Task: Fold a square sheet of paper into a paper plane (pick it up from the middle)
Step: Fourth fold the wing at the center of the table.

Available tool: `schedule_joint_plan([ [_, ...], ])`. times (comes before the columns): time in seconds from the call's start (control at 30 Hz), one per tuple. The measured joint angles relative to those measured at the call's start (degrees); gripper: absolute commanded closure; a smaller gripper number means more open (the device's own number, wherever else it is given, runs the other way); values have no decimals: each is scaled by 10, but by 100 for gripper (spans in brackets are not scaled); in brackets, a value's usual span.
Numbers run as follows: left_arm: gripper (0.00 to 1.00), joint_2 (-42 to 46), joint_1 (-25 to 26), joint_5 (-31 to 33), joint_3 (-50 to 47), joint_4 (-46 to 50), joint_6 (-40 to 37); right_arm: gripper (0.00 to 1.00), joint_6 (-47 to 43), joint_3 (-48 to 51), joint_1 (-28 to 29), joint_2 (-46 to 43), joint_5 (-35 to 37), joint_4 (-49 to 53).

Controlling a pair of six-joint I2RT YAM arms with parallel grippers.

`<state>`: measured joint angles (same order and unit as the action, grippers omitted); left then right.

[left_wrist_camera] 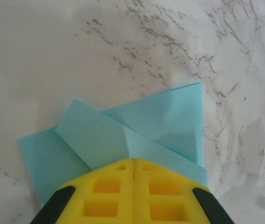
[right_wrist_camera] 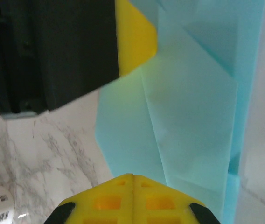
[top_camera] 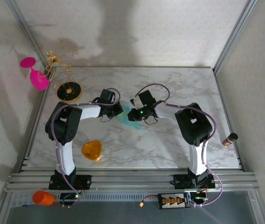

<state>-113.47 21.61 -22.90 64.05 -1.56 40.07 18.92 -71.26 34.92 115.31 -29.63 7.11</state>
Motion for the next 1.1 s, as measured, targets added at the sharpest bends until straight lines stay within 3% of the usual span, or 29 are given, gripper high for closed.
schedule_joint_plan([
  [0.47,95,-11,0,1,23,26,1,95,-21,-18,0,34,11,22],
  [1.1,95,-15,0,3,30,38,2,95,-28,155,-22,-89,12,-3],
])
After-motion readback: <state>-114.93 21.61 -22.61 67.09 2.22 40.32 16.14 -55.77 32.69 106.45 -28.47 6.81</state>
